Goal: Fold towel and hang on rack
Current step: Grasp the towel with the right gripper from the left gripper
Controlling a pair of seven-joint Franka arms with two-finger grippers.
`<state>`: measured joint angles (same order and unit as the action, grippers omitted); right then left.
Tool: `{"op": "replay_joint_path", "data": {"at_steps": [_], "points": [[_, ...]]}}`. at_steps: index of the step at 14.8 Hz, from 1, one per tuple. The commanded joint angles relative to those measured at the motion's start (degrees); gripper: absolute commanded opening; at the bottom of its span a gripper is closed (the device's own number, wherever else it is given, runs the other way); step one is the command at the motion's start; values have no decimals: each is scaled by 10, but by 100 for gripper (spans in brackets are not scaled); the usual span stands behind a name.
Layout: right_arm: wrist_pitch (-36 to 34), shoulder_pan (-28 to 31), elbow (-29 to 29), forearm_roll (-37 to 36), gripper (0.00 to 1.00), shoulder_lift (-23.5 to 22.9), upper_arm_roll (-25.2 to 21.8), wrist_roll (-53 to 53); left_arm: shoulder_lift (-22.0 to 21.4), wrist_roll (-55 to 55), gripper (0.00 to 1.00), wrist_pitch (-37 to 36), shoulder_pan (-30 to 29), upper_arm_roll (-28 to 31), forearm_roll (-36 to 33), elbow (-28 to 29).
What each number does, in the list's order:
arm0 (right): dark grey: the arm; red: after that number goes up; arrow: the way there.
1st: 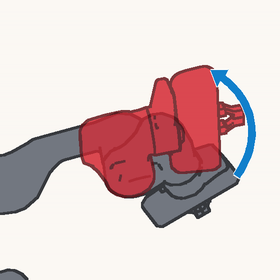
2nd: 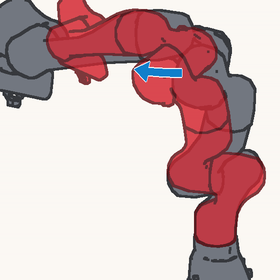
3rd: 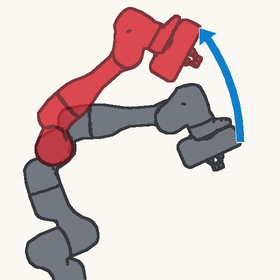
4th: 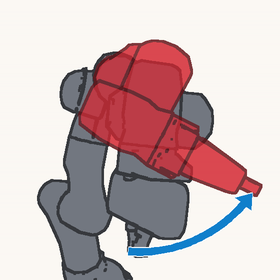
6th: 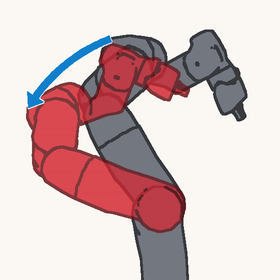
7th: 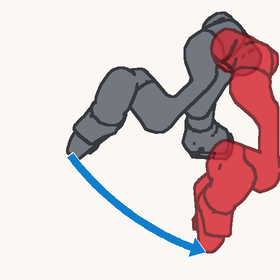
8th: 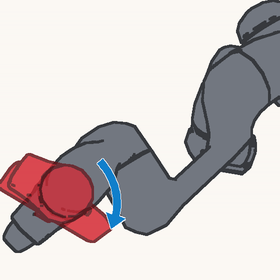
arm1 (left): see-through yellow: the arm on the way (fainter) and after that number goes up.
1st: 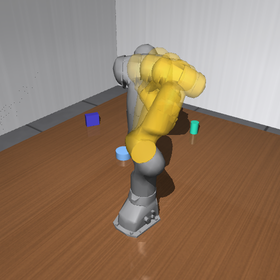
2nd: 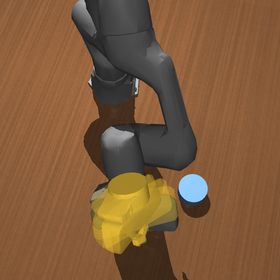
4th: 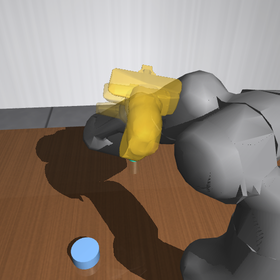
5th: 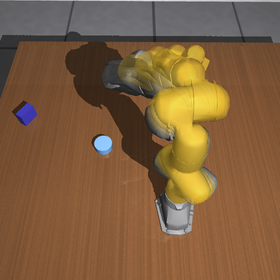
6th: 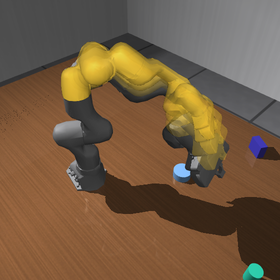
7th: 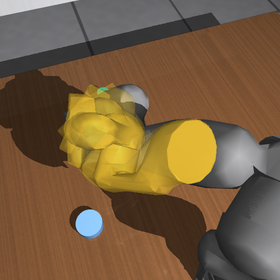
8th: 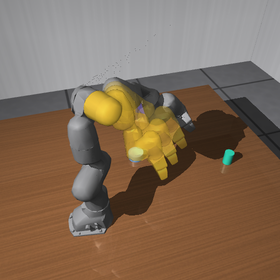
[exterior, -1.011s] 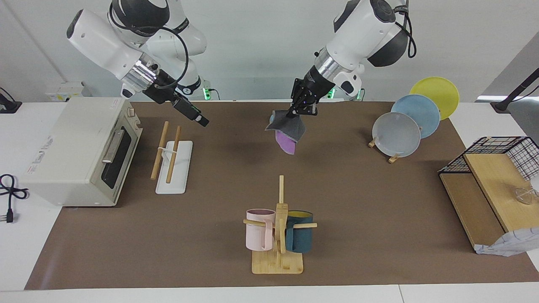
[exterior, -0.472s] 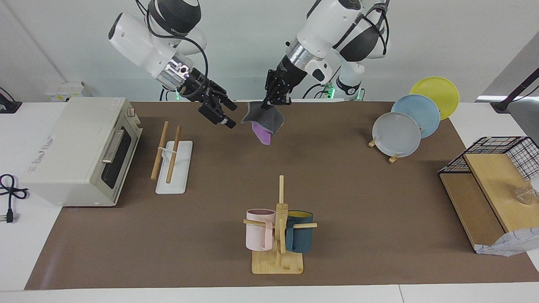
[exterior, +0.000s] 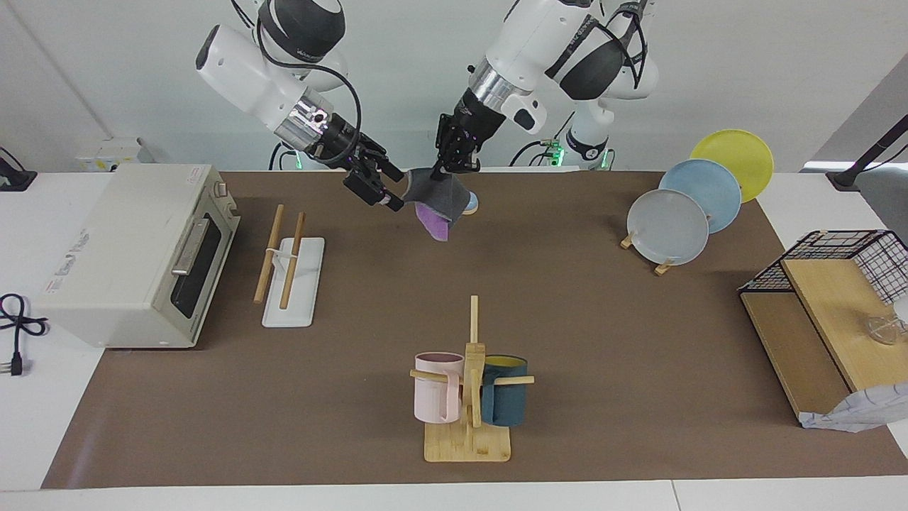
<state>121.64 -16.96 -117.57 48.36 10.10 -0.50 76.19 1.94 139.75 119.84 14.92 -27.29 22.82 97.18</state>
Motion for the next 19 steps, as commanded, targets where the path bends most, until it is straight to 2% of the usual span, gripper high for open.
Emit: {"op": "replay_joint_path", "data": {"at_steps": [1, 6, 15, 16, 18, 19], "points": [[3, -10, -27, 12, 100, 17, 0, 2, -19, 15, 0, 14, 8, 7, -8, 21], [-22, -3, -43, 6, 100, 29, 0, -44, -19, 15, 0, 14, 8, 7, -9, 21], [-4, -18, -51, 5, 100, 31, 2, -58, -19, 15, 0, 14, 8, 7, -13, 21], [-4, -18, -51, 5, 92, 31, 2, -70, -20, 15, 0, 14, 8, 7, -13, 21], [-4, -19, -51, 6, 17, 31, 3, -96, -19, 15, 0, 14, 8, 7, -13, 21], [-3, -19, -51, 5, 0, 31, 3, -101, -19, 15, 0, 15, 8, 7, -13, 21]]}}
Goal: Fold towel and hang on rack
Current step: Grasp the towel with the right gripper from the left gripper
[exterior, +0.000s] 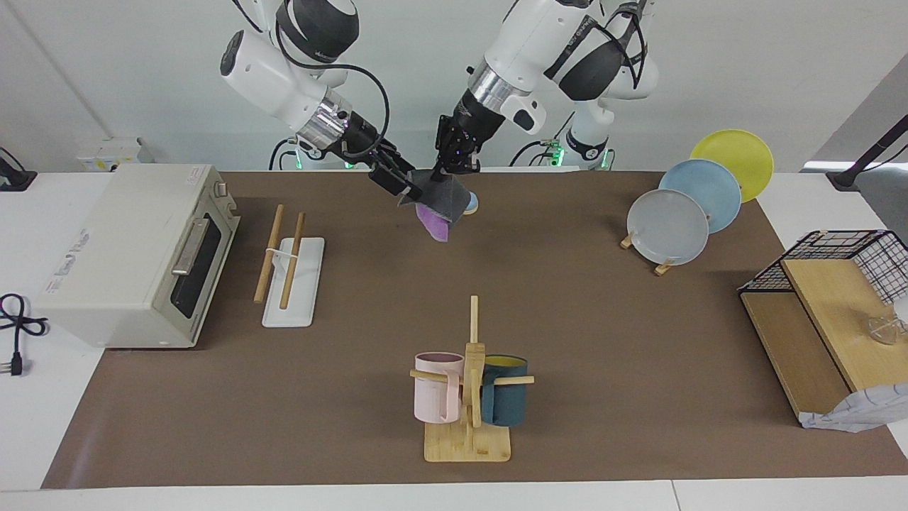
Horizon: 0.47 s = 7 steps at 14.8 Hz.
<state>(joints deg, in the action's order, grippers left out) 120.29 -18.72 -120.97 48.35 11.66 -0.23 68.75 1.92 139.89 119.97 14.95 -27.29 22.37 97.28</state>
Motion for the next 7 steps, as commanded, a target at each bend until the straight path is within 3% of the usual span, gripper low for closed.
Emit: {"op": "replay_joint_path", "data": {"at_steps": [1, 7], "points": [[11, -2, -17, 6, 0, 15, 1, -34, -19, 13, 0, 12, 8, 7, -8, 20], [10, 0, -22, 5, 0, 19, 0, -58, -23, 14, 0, 13, 8, 7, -8, 26]]}}
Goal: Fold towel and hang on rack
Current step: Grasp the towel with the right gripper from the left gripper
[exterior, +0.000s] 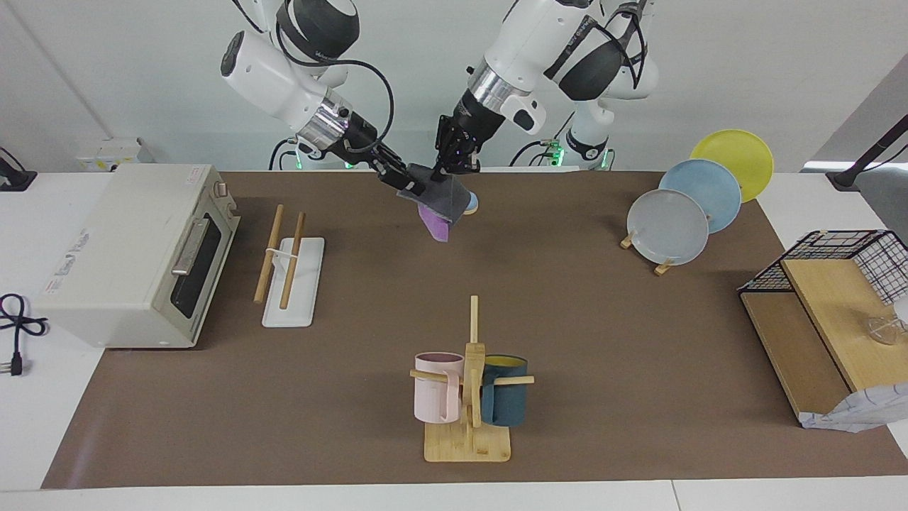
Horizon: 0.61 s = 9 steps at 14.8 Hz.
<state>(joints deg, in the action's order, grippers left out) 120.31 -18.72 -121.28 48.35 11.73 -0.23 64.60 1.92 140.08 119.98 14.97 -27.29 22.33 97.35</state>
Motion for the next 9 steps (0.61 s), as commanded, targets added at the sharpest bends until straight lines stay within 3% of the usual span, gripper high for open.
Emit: {"op": "replay_joint_path", "data": {"at_steps": [1, 2, 3, 6, 7, 8, 9], "points": [[10, 0, -19, 5, 0, 18, 0, -18, -24, 7, 0, 13, 8, 7, -9, 27], [10, 0, -19, 5, 0, 18, 1, -18, -24, 6, 27, 16, 8, 7, -14, 29], [10, 0, -19, 5, 0, 18, 0, -18, -24, 13, 37, 16, 8, 7, -19, 30], [8, 1, -19, 2, 0, 18, 0, -24, -25, 13, 40, 16, 8, 7, -19, 31], [4, 2, -19, -20, 0, 17, 0, -45, -27, 13, 48, 16, 8, 7, -20, 32], [0, 3, -19, -63, 0, 17, 0, -66, -28, 12, 86, 15, 8, 7, -22, 35], [-7, 4, -18, -108, 0, 17, 0, -91, -31, 12, 100, 15, 8, 7, -30, 42]]}}
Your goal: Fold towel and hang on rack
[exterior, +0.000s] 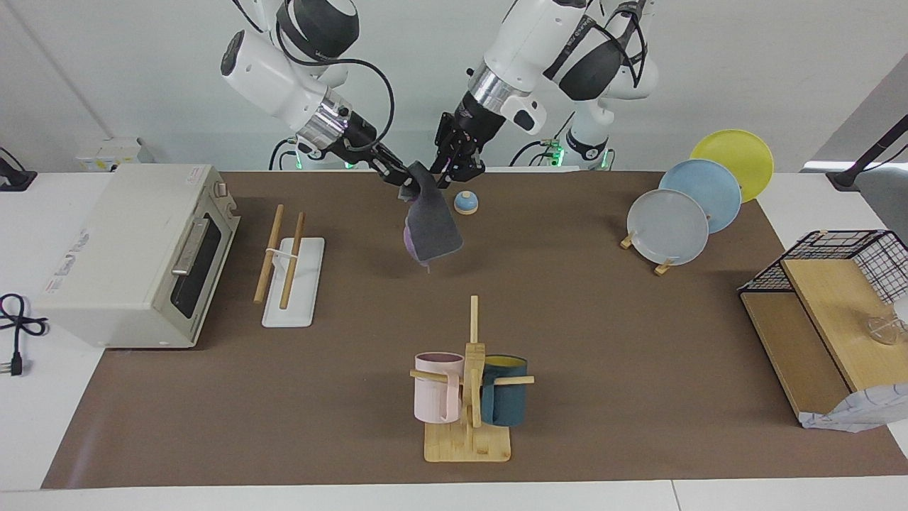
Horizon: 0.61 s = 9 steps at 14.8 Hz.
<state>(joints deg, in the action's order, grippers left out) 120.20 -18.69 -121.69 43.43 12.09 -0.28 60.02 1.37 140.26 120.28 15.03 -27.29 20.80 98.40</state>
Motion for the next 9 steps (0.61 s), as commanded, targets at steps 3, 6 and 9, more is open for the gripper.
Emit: {"op": "replay_joint_path", "data": {"at_steps": [3, 6, 9], "points": [[-36, 28, -14, -140, 0, 14, -1, -181, -35, -12, 100, 11, -3, 8, -21, 52], [-69, 98, -14, -178, 0, 14, -1, -330, -42, -89, 100, 4, -50, 9, -21, 72], [-87, 143, -7, -242, 0, 11, -1, -473, -49, -218, 100, -15, -121, 10, -21, 91]]}}
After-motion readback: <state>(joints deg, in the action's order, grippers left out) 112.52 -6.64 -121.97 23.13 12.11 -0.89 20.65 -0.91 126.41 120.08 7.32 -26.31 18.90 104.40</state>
